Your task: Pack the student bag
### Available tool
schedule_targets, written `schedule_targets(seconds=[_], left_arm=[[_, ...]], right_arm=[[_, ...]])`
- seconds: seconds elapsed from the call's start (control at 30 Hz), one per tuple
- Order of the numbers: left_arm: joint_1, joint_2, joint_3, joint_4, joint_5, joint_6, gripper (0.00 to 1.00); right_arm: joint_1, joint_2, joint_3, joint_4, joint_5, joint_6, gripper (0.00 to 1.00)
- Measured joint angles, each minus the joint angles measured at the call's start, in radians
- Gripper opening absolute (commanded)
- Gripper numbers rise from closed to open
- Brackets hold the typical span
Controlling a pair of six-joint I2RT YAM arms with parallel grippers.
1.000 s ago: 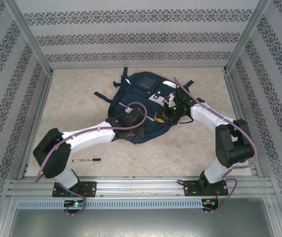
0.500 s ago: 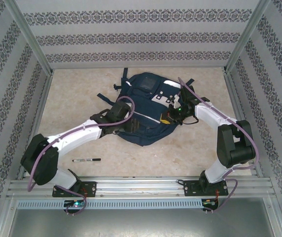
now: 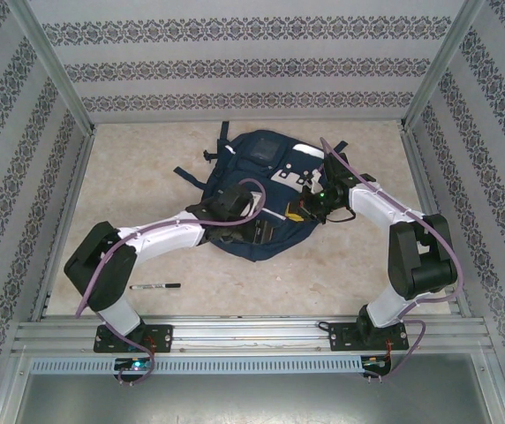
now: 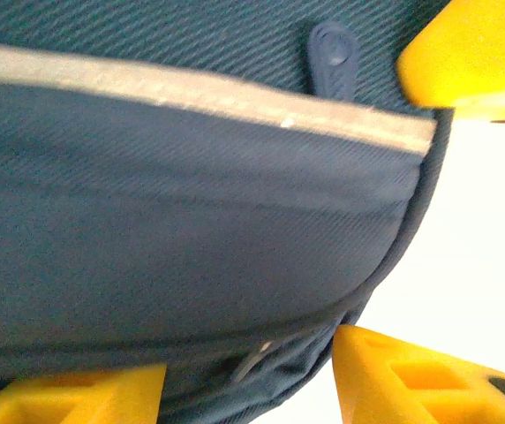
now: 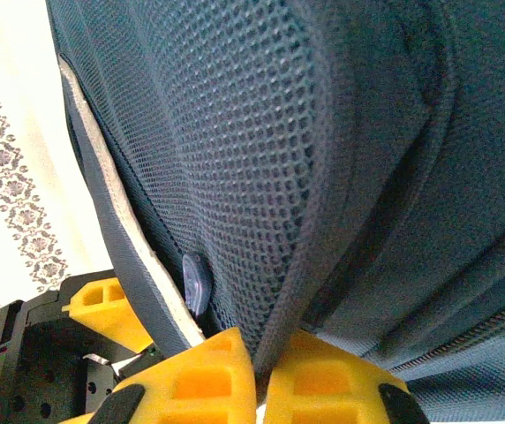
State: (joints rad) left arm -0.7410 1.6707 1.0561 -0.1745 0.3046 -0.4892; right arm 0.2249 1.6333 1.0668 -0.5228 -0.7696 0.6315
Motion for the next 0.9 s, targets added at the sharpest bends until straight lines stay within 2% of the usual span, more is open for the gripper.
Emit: schedule_targets(seconds=[0.1, 0.17, 0.23, 0.43, 0.6, 0.7, 0.73, 0.77, 0.8, 0.9], left_arm=[[-0.006, 0.038, 0.023, 0.001, 0.003, 0.018, 0.30], [-0.006, 0.062, 0.026, 0.000, 0.003, 0.033, 0.12], [-0.010, 0.072, 0.027, 0.001, 0.006, 0.048, 0.01], [-0.022, 0.013, 0.019, -0.019, -0.057, 0.101, 0.00], [-0.024, -0.091, 0.002, -0.063, -0.134, 0.262, 0.00], [-0.024, -0.100, -0.002, -0.077, -0.157, 0.315, 0.00], [-0.024, -0.100, -0.010, -0.080, -0.167, 0.341, 0.00], [-0.024, -0.100, -0.019, -0.083, -0.179, 0.366, 0.00], [-0.024, -0.096, -0.022, -0.087, -0.177, 0.383, 0.00], [-0.023, -0.072, -0.016, -0.080, -0.123, 0.384, 0.00]], right_arm=[[-0.001, 0.000, 0.000, 0.000, 0.002, 0.001, 0.00], [-0.001, 0.000, 0.000, 0.000, 0.002, 0.001, 0.00], [0.000, 0.002, 0.000, 0.000, 0.002, 0.000, 0.00], [-0.023, 0.003, 0.011, -0.025, 0.005, -0.019, 0.00], [-0.062, 0.009, 0.043, -0.072, -0.015, -0.040, 0.00], [-0.066, 0.016, 0.050, -0.084, -0.019, -0.045, 0.00], [-0.066, 0.021, 0.052, -0.087, -0.019, -0.045, 0.15], [-0.069, 0.035, 0.058, -0.089, -0.024, -0.036, 0.43], [-0.070, 0.040, 0.058, -0.079, -0.027, -0.005, 0.49], [-0.072, -0.002, -0.005, 0.001, 0.050, 0.117, 0.57]])
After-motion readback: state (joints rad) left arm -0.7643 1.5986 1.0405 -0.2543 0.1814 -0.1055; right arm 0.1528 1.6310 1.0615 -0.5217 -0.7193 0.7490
